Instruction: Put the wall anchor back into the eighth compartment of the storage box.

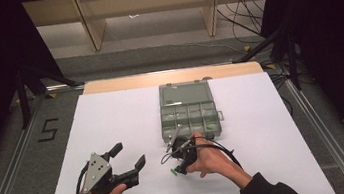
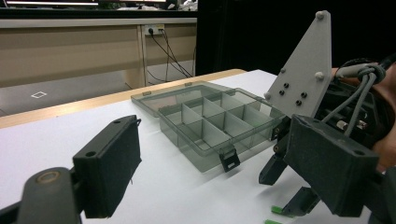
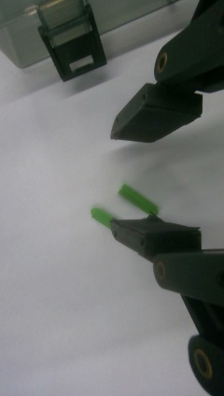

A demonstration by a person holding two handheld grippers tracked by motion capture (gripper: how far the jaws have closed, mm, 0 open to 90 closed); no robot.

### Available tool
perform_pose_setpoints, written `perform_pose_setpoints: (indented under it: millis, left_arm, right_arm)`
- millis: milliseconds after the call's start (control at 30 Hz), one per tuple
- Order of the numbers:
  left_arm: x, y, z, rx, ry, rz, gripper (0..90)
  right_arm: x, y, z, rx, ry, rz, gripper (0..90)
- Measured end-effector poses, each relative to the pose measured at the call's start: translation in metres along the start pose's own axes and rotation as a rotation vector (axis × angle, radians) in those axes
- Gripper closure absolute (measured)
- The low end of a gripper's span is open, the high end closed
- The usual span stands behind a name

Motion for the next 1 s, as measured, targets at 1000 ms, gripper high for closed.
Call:
perform_pose_setpoints:
  millis: [1000]
  left_arm:
    - [-0.0001, 0.0005, -0.0006, 0.001, -0.003, 0.001, 17.4]
  right_arm:
    - [-0.0067, -0.0049, -0.004, 0.051, -0.06, 0.001, 84.5]
Point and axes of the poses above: each handheld gripper's, and its own axes: x roughly backward along the jaws, z roughly out of its top, y roughly to its right, the point moved 9 cm from there along -x, roughly forward along the jaws, and after that the axes turned 2 degrees about x, right-handed, at the moved point
